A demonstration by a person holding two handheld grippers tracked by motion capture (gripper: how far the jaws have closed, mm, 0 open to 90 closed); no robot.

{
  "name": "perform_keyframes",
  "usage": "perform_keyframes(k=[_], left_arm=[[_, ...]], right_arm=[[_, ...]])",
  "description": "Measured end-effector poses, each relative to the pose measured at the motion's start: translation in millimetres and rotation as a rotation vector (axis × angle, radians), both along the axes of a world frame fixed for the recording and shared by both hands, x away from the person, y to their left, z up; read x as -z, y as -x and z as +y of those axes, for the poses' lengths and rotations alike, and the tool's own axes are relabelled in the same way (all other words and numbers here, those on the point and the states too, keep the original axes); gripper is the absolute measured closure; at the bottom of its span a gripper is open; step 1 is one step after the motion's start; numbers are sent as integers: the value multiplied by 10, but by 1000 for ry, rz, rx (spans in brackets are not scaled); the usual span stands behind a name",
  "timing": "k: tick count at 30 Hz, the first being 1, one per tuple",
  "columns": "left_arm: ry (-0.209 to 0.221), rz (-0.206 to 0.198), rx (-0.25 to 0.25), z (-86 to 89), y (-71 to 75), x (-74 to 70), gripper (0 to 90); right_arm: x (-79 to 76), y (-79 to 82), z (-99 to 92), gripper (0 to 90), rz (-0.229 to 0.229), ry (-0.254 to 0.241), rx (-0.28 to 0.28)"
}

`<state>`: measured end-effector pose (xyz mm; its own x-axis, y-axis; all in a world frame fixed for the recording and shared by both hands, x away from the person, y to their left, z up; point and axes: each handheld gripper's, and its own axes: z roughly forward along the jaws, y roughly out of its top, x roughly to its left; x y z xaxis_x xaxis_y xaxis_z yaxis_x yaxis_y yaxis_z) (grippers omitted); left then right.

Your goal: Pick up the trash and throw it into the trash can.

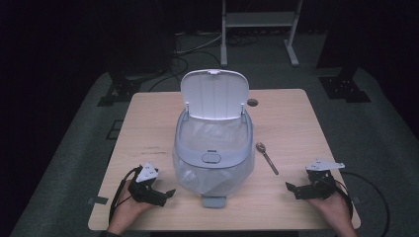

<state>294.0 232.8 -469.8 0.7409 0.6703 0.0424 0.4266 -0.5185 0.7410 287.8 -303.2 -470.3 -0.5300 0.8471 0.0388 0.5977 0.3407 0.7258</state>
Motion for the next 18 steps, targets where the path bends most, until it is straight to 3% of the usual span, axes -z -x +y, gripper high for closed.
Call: perform_keyframes(k=[2, 5, 9, 18], left_arm=[[-30, -5, 3, -14, -14, 23, 0], [-43, 5, -7, -23, -39, 57, 0], [-31, 23, -14, -20, -67, 126, 0], [-14, 48, -20, 2, -96, 137, 0]], right_arm=[[-2, -1, 3, 0, 4, 1, 0], [-12, -4, 6, 0, 5, -2, -4], [-37, -15, 5, 0, 2, -9, -2], [-97, -105, 33, 0, -8, -16, 1]])
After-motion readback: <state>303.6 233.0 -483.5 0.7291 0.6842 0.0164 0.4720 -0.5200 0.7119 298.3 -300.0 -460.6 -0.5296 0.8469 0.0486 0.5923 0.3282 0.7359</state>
